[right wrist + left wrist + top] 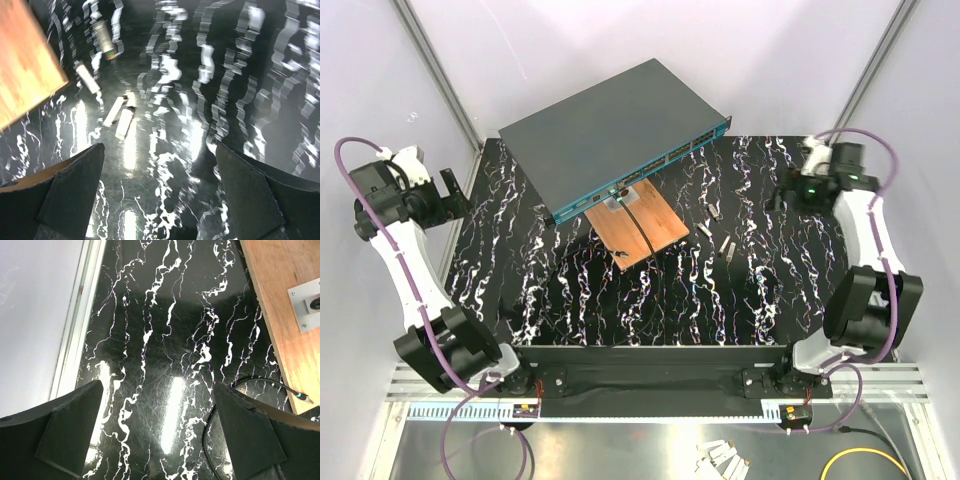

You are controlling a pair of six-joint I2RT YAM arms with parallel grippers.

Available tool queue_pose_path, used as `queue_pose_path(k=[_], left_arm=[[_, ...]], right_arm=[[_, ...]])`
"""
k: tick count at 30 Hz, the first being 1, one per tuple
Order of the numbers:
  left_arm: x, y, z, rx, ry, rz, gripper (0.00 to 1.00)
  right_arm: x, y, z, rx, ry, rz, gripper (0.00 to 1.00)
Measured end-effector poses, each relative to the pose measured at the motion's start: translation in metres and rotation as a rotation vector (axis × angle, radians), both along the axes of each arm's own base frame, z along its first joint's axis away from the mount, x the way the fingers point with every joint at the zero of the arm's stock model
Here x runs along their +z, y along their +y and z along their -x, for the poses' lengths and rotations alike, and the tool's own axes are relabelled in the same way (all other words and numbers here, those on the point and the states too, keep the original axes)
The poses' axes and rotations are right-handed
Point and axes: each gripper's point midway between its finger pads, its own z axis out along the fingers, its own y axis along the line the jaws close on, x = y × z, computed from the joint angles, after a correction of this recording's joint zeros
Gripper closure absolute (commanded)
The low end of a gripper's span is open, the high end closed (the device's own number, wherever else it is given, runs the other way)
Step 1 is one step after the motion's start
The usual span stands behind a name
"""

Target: Insert the plug into the switch port

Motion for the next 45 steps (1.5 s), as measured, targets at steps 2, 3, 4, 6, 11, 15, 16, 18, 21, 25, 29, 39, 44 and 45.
queue_pose_path(k=[2, 3, 4, 6, 11, 15, 16, 18, 21, 25, 29, 39, 44, 45], left_arm=[[0.005, -0.003, 0.002, -0.006, -0.019, -0.006, 0.01], [0.01, -0.005, 0.003, -0.01, -0.033, -0.009, 0.01], [0.014, -0.006, 0.004, -0.011, -0.046, -0.012, 0.01], [0.023, -0.011, 0.006, -0.019, -0.072, -0.018, 0.01], [0.046, -0.021, 0.007, -0.05, -0.134, -0.02, 0.01], [0.061, -0.031, 0.008, -0.072, -0.179, -0.005, 0.01], [0.066, -0.035, 0.009, -0.081, -0.193, 0.0, 0.01], [0.073, -0.039, 0.009, -0.093, -0.215, 0.006, 0.01], [0.083, -0.045, 0.009, -0.112, -0.242, 0.013, 0.01], [0.086, -0.05, 0.009, -0.127, -0.25, 0.023, 0.01], [0.086, -0.052, 0.009, -0.134, -0.25, 0.033, 0.01], [0.086, -0.055, 0.009, -0.135, -0.25, 0.045, 0.01], [0.086, -0.055, 0.009, -0.134, -0.251, 0.047, 0.01], [0.086, -0.055, 0.009, -0.133, -0.251, 0.049, 0.01]], right_arm=[[-0.008, 0.022, -0.005, 0.059, 0.015, 0.031, 0.0], [-0.015, 0.034, -0.008, 0.09, 0.036, 0.05, 0.0], [-0.023, 0.044, -0.013, 0.114, 0.059, 0.067, 0.0], [-0.041, 0.062, -0.024, 0.157, 0.102, 0.093, 0.03], [-0.082, 0.082, -0.038, 0.189, 0.2, 0.148, 0.21], [-0.098, 0.093, -0.052, 0.194, 0.227, 0.172, 0.28], [-0.1, 0.097, -0.057, 0.196, 0.227, 0.178, 0.3], [-0.106, 0.103, -0.067, 0.201, 0.226, 0.191, 0.32], [-0.116, 0.114, -0.077, 0.217, 0.231, 0.204, 0.34], [-0.128, 0.126, -0.089, 0.233, 0.238, 0.224, 0.37], [-0.14, 0.135, -0.099, 0.246, 0.245, 0.245, 0.4], [-0.157, 0.147, -0.115, 0.263, 0.255, 0.297, 0.48], [-0.158, 0.146, -0.113, 0.272, 0.261, 0.316, 0.79], [-0.158, 0.146, -0.113, 0.278, 0.262, 0.32, 0.84]])
